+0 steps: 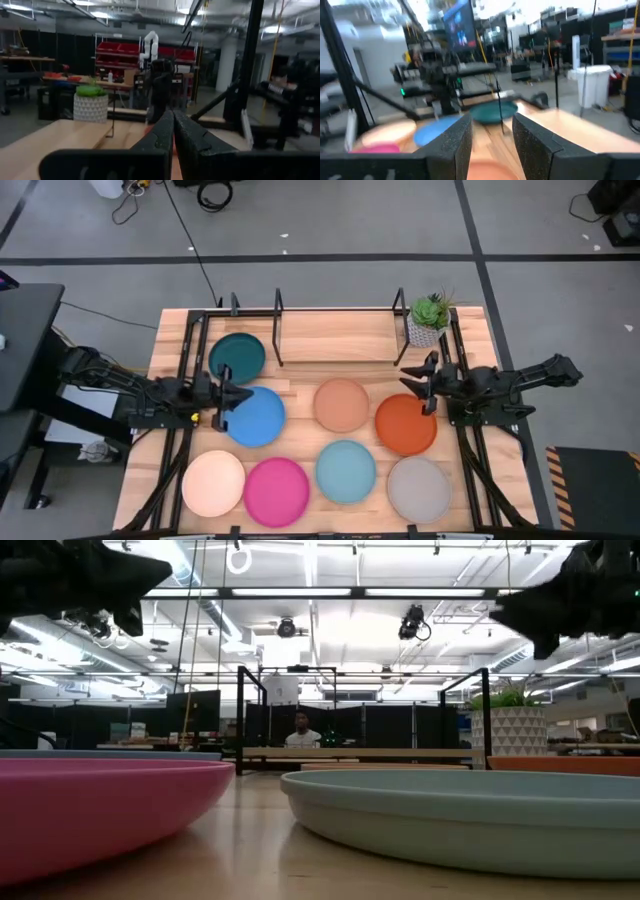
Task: Place and stack plates onto a shelf
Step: Put the orange plate on the shelf
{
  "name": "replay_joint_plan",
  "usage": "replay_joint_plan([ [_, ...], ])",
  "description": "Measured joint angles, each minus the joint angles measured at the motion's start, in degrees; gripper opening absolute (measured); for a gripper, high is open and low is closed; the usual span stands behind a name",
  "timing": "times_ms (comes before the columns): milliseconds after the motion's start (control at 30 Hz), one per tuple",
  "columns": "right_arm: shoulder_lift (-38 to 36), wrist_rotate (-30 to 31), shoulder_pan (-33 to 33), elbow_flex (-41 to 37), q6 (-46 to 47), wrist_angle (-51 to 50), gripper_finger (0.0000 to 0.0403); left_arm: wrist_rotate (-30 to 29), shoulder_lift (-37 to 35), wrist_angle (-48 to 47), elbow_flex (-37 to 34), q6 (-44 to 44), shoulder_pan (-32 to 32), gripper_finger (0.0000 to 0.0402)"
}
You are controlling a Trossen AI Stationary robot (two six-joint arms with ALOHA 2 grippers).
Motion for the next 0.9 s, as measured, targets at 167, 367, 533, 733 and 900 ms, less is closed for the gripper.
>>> replay_joint_plan([
  [167, 0.0, -6.6, 0.0, 0.0, -6.1, 7.0, 0.0146, 5.9, 0.0, 8.5, 0.0, 3.2, 0.0, 0.0020],
  [367, 2.4, -0.3, -0.9, 2.4, -6.9, 0.8, 0.0142, 9.6, 0.0, 16.1, 0.2, 5.8, 0.0, 0.0020],
  [533, 8.9, -2.8, -2.0, 5.9, 2.0, -9.1, 0.0139, 9.3, 1.3, 8.2, 4.5, 5.7, 0.0, 0.0020],
  [733, 21.8, -10.1, -1.3, 10.5, 8.5, -18.2, 0.0140, 9.3, 7.4, -0.3, 11.6, 5.7, 0.0, 0.0020],
  [900, 35.4, -14.2, 1.1, 17.1, 12.5, -26.7, 0.0140, 8.7, 13.4, -3.4, 16.2, 9.4, 0.0, 0.0020],
])
